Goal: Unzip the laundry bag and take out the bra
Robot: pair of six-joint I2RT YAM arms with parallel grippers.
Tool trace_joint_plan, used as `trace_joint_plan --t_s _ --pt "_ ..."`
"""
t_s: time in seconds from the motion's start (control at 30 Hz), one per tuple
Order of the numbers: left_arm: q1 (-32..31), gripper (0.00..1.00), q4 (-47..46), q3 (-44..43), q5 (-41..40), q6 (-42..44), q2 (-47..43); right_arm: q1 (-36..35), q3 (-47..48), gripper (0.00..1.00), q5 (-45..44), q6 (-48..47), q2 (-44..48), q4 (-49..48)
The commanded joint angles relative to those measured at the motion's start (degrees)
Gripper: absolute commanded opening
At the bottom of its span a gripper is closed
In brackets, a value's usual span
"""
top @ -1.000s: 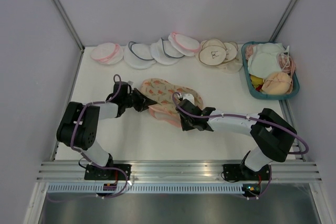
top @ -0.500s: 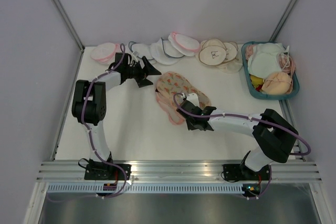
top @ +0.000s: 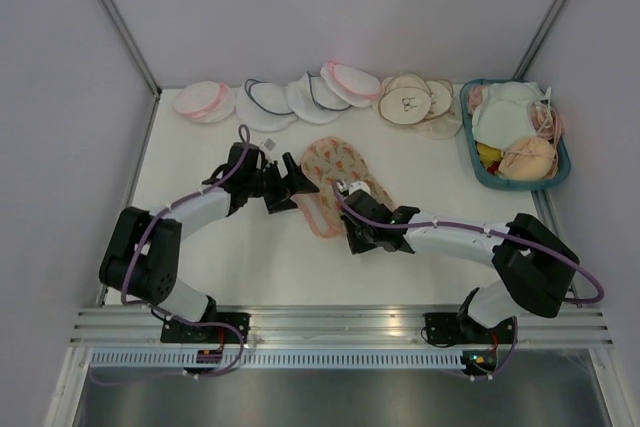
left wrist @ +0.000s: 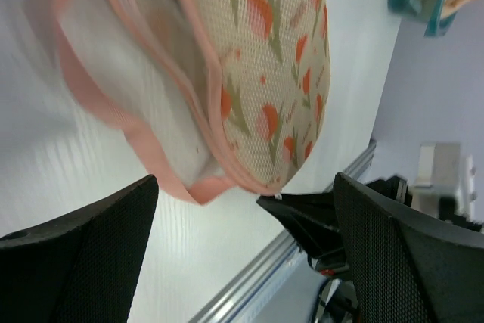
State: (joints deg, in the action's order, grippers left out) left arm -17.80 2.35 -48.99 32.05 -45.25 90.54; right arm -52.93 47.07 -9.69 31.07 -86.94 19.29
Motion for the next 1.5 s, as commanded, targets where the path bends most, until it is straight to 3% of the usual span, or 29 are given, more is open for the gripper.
trace_joint_plan --t_s 0.0,0.03,0.13,0.23,0.53,0.6,0.7,0.83,0.97,1.23,1.47 --pt "-2.41 0.99 -7.16 10.91 -3.40 -9.04 -9.12 0.02 -1.98 0.00 14.06 -1.63 3.44 -12.32" --pt "-3.20 0.99 -12.58 16.42 -3.49 -11.24 -10.72 0.02 -2.33 0.00 16.87 -1.54 3.61 -14.35" --pt "-6.09 0.99 -17.72 22.43 -5.41 -18.80 -15.04 -0.07 -3.12 0.00 22.78 -0.40 3.00 -22.16" --pt "-8.55 0.99 -17.99 22.71 -7.52 -20.13 -15.05 0.02 -2.34 0.00 25.68 0.39 1.25 -24.64" --pt "-13.39 0.99 -31.17 25.44 -17.20 -28.31 -13.29 -0.25 -1.54 0.00 29.12 1.89 -1.22 -27.90" --pt "-13.92 0.93 -31.26 24.22 -16.85 -28.40 -11.27 -0.25 -1.80 0.00 29.03 1.98 -0.96 -27.82" --pt "-13.93 0.74 -32.31 23.42 -15.18 -27.08 -7.85 -0.25 -2.33 0.00 28.68 1.71 0.10 -27.73" --pt "-13.84 0.24 -38.46 25.43 -13.16 -28.48 -5.03 -0.25 -3.03 0.00 27.36 1.19 1.42 -26.32" --pt "-13.84 0.04 -38.92 25.79 -13.07 -28.57 -4.15 -0.25 -3.65 0.00 25.78 1.19 2.12 -24.57" --pt "-9.28 0.02 -35.40 20.35 -8.60 -21.82 -0.91 -1.65 -2.07 0.01 22.45 -1.18 -1.39 -12.97" --pt "-2.68 0.02 -28.46 9.02 8.52 -11.36 7.70 -2.36 -1.02 0.00 7.08 -0.57 -1.31 -1.81"
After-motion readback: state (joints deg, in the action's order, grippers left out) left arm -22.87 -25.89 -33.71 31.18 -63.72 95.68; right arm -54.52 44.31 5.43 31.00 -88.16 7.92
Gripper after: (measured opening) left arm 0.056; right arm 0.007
